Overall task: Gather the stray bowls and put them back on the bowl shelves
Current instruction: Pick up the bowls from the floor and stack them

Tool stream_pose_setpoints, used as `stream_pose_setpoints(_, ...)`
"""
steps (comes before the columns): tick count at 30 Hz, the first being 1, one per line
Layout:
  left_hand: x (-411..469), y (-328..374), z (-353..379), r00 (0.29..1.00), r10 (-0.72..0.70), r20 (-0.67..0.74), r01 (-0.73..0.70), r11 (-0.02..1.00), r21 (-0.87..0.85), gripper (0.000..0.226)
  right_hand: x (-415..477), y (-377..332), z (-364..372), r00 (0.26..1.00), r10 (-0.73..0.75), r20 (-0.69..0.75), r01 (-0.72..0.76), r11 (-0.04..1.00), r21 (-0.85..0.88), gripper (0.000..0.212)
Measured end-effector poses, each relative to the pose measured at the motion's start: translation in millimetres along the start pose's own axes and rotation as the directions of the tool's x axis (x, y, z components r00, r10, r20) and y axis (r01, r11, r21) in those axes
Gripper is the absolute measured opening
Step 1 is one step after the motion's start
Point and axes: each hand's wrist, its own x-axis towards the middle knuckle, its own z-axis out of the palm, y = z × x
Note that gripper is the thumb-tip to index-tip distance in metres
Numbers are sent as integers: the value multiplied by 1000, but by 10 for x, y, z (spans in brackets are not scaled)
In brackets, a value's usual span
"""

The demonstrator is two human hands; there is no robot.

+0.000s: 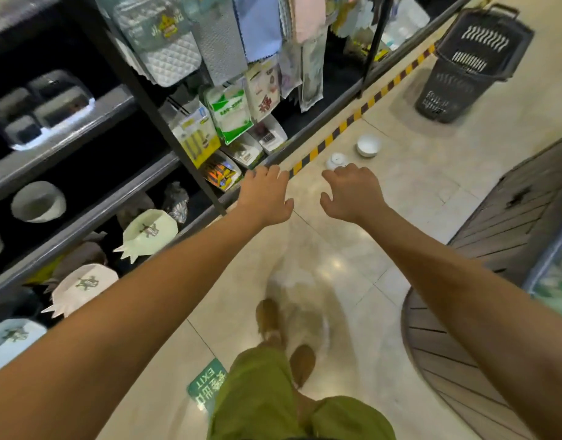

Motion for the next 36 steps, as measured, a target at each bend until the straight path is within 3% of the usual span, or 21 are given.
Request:
stream_pose_setpoints(5, 700, 62, 178, 999, 1, 39, -1, 1000, -20, 55, 541, 428, 308, 1000, -22, 14, 23, 1000, -20, 58)
stream_pose_setpoints(9, 1340, -14, 368, 998, -22, 53, 25, 998, -59, 50, 1154, 720, 633, 998, -44, 40, 45, 998, -32, 47)
stream_pose_setpoints(14, 2212, -147, 607, 996, -36, 87, 44, 995, -94, 54, 1917, 1113, 982, 990, -81, 118, 83, 996, -14, 47)
stream_pose_setpoints(22, 3379, -148, 1028, 994, -55, 95, 59, 997, -44, 56, 2834, 1777, 1534, 978, -112, 177, 112, 994, 6, 41)
stream_pose_setpoints(26, 3896, 6, 1308, 977, -73, 199, 89, 993, -73, 55, 3111, 2151, 1909, 970, -118, 214, 111, 993, 43, 35)
stream_pose_setpoints(36, 5072, 769, 2592, 973, -7, 231, 33, 994, -108, 59, 3389, 3135, 3479, 960, -75, 271, 60, 996, 62, 36)
